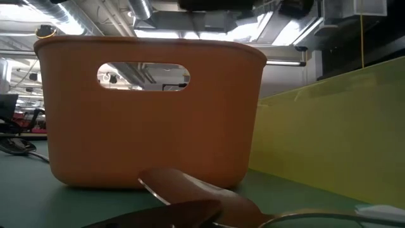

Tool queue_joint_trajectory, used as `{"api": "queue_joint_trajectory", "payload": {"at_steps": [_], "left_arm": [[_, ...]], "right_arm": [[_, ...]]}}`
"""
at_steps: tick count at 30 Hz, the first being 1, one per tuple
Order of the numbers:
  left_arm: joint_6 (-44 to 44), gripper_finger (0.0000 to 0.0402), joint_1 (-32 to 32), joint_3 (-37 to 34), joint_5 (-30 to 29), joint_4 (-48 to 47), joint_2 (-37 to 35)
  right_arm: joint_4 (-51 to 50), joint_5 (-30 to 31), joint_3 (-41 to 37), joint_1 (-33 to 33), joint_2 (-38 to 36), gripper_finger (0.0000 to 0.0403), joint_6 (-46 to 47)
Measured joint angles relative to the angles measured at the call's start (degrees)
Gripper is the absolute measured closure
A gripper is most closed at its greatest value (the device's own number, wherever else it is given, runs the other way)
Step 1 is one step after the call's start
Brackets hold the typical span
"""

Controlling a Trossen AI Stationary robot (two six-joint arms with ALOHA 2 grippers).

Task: Sort silverware by color (type)
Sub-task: Put the black spoon into the orange bin

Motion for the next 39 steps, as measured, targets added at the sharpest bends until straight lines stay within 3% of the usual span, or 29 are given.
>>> {"api": "queue_joint_trajectory", "payload": {"at_steps": [21,39], "left_arm": [[0.0,0.029,0.1,0.0,-0.4,0.0,0.0],[0.0,0.029,0.1,0.0,-0.3,0.0,0.0]], "right_arm": [[0.6,-0.9,0.0,-0.2,12.2,0.0403,-1.2],[1.4,0.2,0.0,-0.2,13.4,0.0402,-1.2]]}}
